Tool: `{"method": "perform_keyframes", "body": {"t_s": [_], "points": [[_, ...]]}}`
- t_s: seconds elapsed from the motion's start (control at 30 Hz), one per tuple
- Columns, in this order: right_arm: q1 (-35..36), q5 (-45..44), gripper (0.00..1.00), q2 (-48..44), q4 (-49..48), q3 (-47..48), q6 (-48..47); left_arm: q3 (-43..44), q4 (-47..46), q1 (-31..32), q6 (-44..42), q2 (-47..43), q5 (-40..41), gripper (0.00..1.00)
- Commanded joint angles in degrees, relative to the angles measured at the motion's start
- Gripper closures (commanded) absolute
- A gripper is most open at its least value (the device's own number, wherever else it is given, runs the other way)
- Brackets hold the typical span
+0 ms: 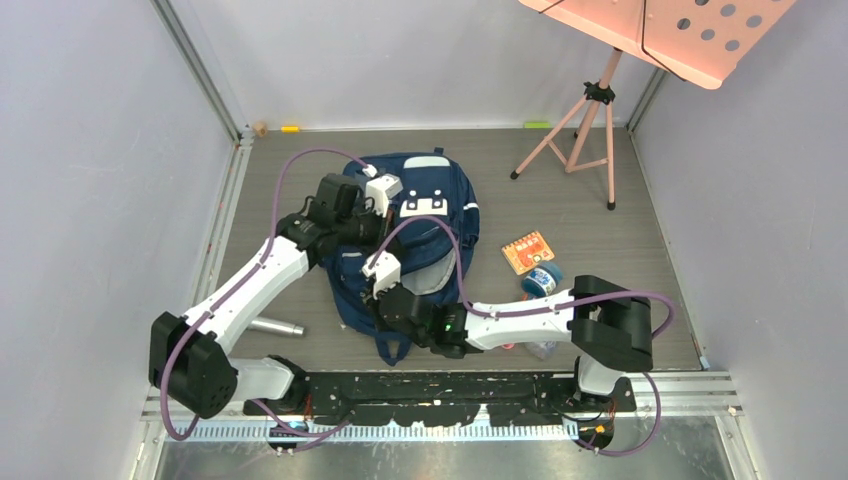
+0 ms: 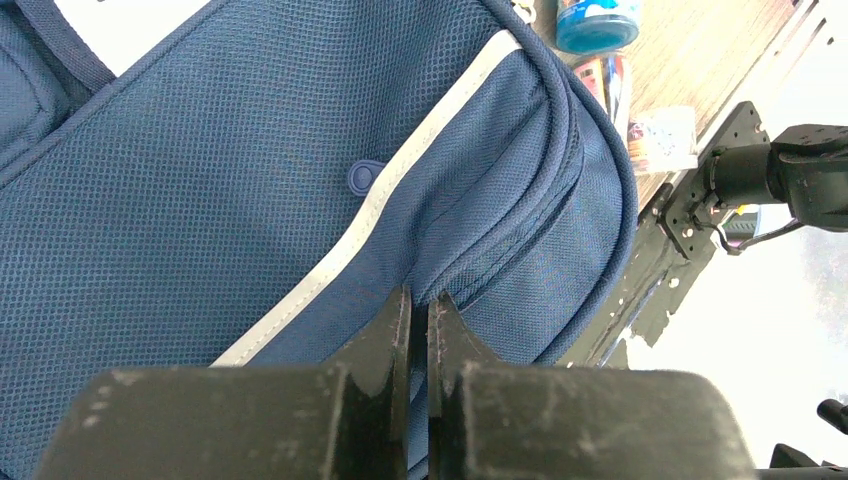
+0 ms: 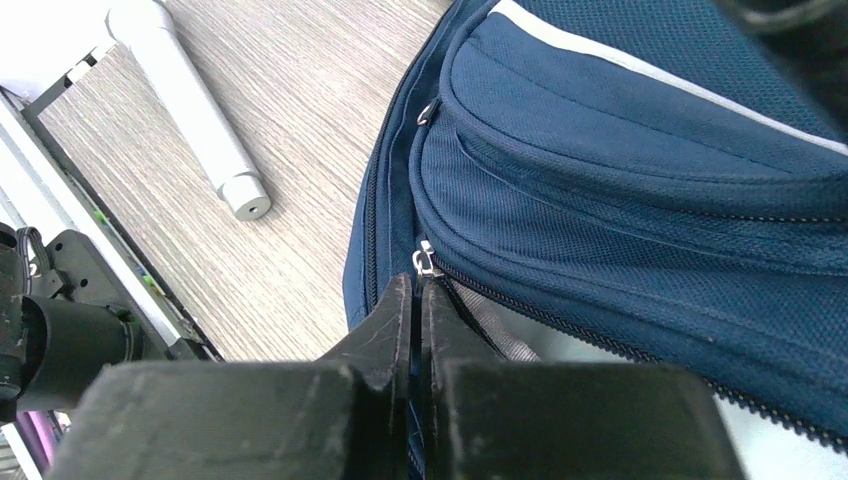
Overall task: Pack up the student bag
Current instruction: Unzip the student bag at the center of the board.
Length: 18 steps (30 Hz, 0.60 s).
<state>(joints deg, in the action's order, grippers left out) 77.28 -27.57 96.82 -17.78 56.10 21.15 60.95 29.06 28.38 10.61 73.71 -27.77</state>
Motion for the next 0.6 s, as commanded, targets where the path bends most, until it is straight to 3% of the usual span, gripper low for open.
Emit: {"method": "perform_keyframes", "body": {"t_s": [0.0, 0.1, 0.33, 0.43, 0.57], "points": [[1.8, 2.1, 0.92, -1.4, -2.6, 1.9, -0.9, 3.0, -10.6, -2.0, 2.7, -2.3, 0.8, 1.00], [1.8, 1.0, 0.81, -4.6, 0.4, 1.6, -2.0, 3.5, -9.2, -2.3, 1.9, -2.6, 2.3, 1.00], [1.8, -4.6, 0.40, -16.9, 14.5, 0.8, -3.5, 8.9, -3.3, -3.3, 2.1, -1.8, 6.0, 1.00], [1.5, -9.3, 0.22, -22.0, 23.5, 0.8, -3.9, 10.2, -2.3, -4.4, 2.5, -0.9, 6.2, 1.00], [-2.3, -12.2, 0.06, -29.2, 35.2, 2.5, -3.0, 9.5, -2.3, -5.7, 2.5, -0.4, 6.0, 1.00]]}}
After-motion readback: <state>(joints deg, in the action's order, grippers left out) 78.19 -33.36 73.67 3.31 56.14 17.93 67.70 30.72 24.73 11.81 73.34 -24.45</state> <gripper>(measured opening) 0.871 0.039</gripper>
